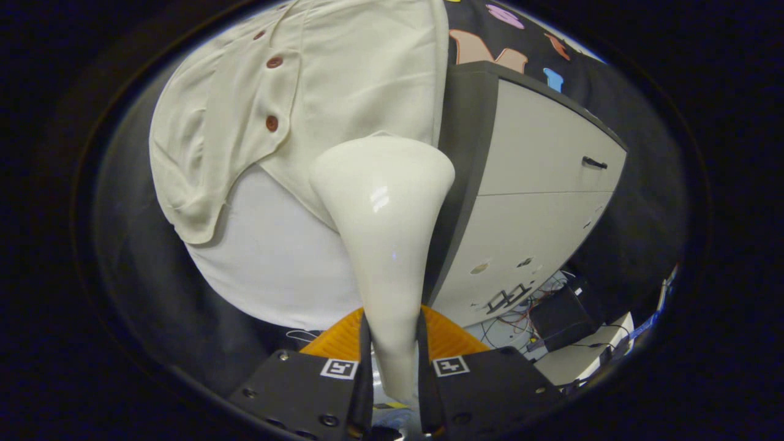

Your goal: Iron the clothes twice with a garment steamer, once on the left side and once on the right side.

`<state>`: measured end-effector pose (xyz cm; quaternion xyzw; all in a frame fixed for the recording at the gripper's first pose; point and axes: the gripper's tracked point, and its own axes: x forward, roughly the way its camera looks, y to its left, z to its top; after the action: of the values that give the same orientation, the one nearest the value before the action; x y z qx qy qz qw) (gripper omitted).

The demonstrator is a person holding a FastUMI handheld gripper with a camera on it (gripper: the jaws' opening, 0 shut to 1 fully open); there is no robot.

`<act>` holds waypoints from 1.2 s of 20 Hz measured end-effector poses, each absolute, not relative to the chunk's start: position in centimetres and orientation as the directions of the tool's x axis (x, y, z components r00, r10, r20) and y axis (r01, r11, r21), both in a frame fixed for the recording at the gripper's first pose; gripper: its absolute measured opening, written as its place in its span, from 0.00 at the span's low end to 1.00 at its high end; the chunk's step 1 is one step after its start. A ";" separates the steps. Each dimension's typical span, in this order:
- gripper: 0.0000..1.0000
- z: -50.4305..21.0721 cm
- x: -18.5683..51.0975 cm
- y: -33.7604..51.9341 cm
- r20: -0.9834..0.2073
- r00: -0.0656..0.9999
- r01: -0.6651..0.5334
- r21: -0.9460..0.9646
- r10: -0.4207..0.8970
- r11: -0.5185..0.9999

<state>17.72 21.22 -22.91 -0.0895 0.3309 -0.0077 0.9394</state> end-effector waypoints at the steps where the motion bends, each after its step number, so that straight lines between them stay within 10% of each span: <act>1: 0.30 -23.2 17.4 21.3 -0.628 0.775 -0.057 -0.178 -0.069 0.982; 24: 0.30 5.7 0.2 21.3 -0.246 0.959 -0.180 -0.146 0.140 0.973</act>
<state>0.23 21.27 5.70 -0.0838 0.1179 0.0811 0.9862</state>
